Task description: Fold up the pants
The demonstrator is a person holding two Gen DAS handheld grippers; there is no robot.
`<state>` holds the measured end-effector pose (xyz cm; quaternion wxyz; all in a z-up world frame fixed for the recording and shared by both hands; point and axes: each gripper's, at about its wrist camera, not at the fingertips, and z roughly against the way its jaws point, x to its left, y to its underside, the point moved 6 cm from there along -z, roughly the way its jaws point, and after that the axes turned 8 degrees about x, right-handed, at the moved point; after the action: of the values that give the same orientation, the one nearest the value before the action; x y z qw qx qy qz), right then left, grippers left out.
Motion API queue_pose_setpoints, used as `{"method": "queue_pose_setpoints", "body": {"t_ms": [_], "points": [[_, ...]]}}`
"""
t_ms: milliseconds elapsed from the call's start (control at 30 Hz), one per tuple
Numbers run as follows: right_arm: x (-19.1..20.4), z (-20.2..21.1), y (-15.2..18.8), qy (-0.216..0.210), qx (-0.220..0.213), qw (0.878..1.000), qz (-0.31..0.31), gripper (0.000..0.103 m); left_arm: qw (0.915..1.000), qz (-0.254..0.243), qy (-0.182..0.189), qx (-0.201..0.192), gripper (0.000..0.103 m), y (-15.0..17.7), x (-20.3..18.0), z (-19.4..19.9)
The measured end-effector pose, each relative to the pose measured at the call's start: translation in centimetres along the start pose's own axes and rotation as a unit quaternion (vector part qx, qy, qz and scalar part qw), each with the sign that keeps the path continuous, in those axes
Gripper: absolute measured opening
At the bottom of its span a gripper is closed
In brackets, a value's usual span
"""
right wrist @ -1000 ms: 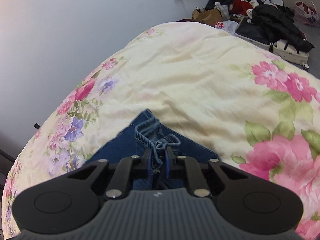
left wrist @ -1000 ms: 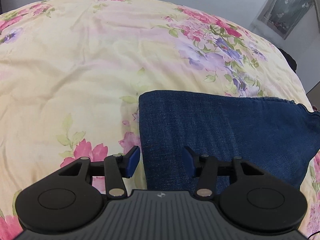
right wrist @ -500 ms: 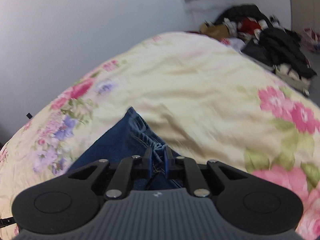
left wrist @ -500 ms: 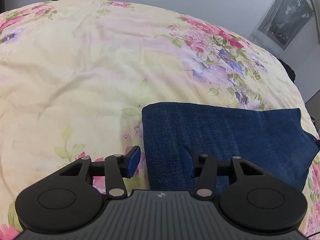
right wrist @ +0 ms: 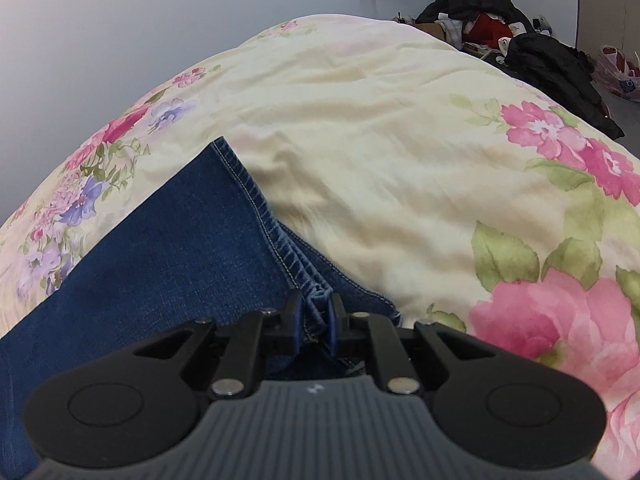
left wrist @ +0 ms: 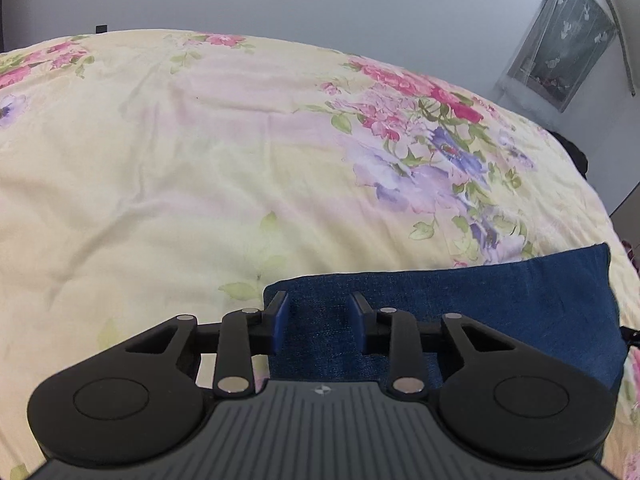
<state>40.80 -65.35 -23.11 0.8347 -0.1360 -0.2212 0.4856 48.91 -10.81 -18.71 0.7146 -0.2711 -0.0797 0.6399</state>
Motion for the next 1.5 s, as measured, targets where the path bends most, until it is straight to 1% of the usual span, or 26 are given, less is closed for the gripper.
{"method": "queue_pose_setpoints", "body": {"t_ms": [33,100,200,300,367,433,500,533,567,633,667,733,800,900,933,1000,1133,1200,1267,1333,1433,1467,1500], "points": [[-0.1,-0.1,0.1,-0.001,0.000,1.000,0.002,0.006,0.9999,-0.005,-0.013,0.004,0.032,0.2,0.1,-0.8],[-0.2,-0.4,0.3,-0.005,-0.001,1.000,0.003,0.006,0.9993,0.001,-0.029,0.021,0.018,0.6,0.7,-2.4],[-0.4,-1.0,0.5,-0.007,0.003,1.000,0.002,0.006,0.9991,0.014,-0.029,0.029,0.009,0.8,1.6,-3.7],[-0.2,-1.0,0.6,0.002,0.003,1.000,0.006,0.006,0.9988,0.007,-0.035,0.034,0.009,0.7,1.6,-3.1],[0.0,-0.6,0.3,0.005,0.003,1.000,0.006,0.006,0.9983,0.002,-0.052,0.028,0.009,0.8,1.5,-1.8],[0.3,0.4,0.2,0.020,-0.009,1.000,0.020,0.012,0.9980,0.004,-0.058,0.024,0.014,1.3,1.6,-0.3],[0.8,2.5,0.3,0.049,-0.043,0.996,0.057,0.026,0.9987,0.000,-0.047,0.020,0.015,2.3,1.4,1.2],[1.1,3.5,0.5,0.059,-0.056,0.994,0.076,0.029,0.9989,-0.003,-0.043,0.018,0.015,2.9,1.2,2.1],[1.5,4.4,0.8,0.061,-0.064,0.992,0.091,0.029,0.9990,-0.006,-0.042,0.017,0.015,3.4,0.9,2.8],[2.6,5.9,1.5,0.048,-0.077,0.990,0.112,0.028,0.9989,-0.020,-0.042,0.012,0.015,4.5,0.1,4.2],[3.3,6.5,1.7,0.035,-0.079,0.988,0.125,0.028,0.9987,-0.026,-0.043,0.012,0.015,4.9,-0.4,4.6],[5.0,7.1,2.1,0.019,-0.092,0.984,0.154,0.027,0.9981,-0.036,-0.049,0.012,0.015,5.8,-1.3,5.4],[6.5,6.8,2.6,0.012,-0.093,0.980,0.175,0.027,0.9974,-0.049,-0.053,0.005,0.015,6.9,-2.4,6.0],[7.6,5.2,3.7,-0.008,-0.069,0.983,0.171,0.027,0.9967,-0.067,-0.045,0.010,0.015,9.0,-3.8,6.4],[7.7,4.6,4.1,-0.007,-0.062,0.983,0.175,0.027,0.9963,-0.072,-0.044,0.019,0.015,9.7,-4.0,6.2],[7.8,3.3,5.3,0.008,-0.051,0.980,0.190,0.027,0.9949,-0.078,-0.053,0.035,0.015,11.1,-4.2,5.4],[7.4,2.2,6.6,0.011,-0.053,0.979,0.195,0.028,0.9933,-0.077,-0.064,0.057,0.015,13.3,-3.5,3.9],[7.1,1.5,7.4,0.013,-0.048,0.979,0.197,0.027,0.9920,-0.085,-0.072,0.060,0.015,13.8,-3.5,3.3],[7.4,1.2,7.7,0.023,-0.051,0.976,0.212,0.027,0.9914,-0.078,-0.079,0.068,0.015,13.6,-3.7,3.1],[7.3,1.5,7.3,0.019,-0.046,0.979,0.198,0.028,0.9913,-0.072,-0.080,0.076,0.014,13.0,-3.8,3.6],[5.8,3.4,6.4,-0.024,-0.054,0.989,0.133,0.029,0.9938,-0.074,-0.061,0.055,0.014,12.3,-4.1,5.5],[4.9,4.1,6.3,-0.036,-0.059,0.992,0.107,0.037,0.9944,-0.077,-0.057,0.045,0.015,12.0,-4.4,6.2],[3.9,4.8,6.2,-0.045,-0.064,0.993,0.083,0.050,0.9946,-0.080,-0.055,0.037,0.016,11.6,-4.7,6.8]]}}
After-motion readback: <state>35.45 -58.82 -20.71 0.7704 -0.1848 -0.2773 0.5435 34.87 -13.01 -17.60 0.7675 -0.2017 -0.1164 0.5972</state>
